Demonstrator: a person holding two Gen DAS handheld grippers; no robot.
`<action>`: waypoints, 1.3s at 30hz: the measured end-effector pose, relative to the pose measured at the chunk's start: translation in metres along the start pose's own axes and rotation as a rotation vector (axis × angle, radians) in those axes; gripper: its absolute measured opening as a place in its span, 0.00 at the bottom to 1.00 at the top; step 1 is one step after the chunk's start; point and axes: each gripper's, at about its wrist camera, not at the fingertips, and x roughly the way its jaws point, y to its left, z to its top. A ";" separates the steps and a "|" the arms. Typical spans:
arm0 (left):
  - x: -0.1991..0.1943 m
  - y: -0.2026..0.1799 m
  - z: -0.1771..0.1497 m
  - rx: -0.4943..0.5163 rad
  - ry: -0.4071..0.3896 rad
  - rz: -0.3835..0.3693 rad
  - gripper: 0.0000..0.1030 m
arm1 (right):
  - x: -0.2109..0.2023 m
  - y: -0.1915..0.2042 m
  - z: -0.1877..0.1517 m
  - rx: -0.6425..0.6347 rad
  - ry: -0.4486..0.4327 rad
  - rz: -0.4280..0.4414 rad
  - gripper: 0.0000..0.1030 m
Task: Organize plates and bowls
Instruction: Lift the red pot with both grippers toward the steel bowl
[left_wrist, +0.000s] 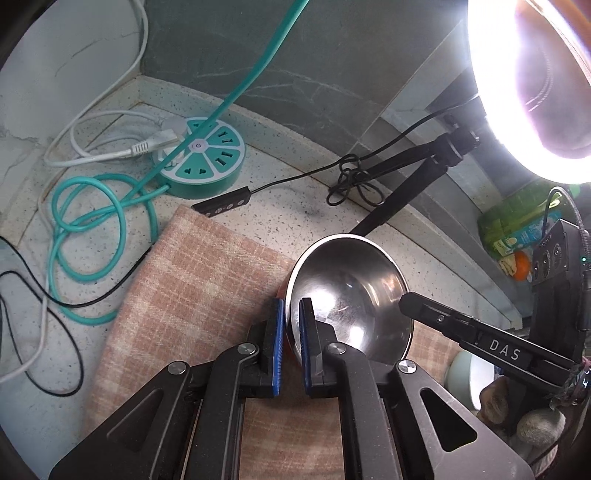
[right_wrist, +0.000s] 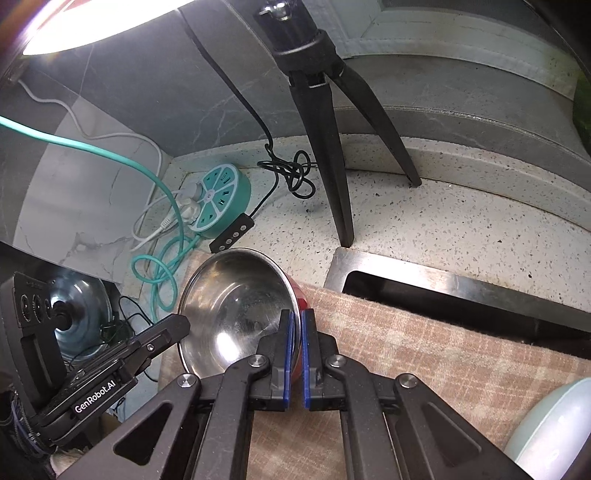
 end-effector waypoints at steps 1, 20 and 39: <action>-0.004 -0.001 -0.001 0.003 -0.005 -0.004 0.06 | -0.003 0.001 -0.001 0.003 -0.002 0.003 0.04; -0.092 0.007 -0.040 0.059 -0.077 -0.062 0.06 | -0.074 0.059 -0.060 -0.023 -0.080 0.019 0.04; -0.166 0.064 -0.120 0.074 -0.099 -0.064 0.06 | -0.088 0.132 -0.151 -0.064 -0.075 0.020 0.04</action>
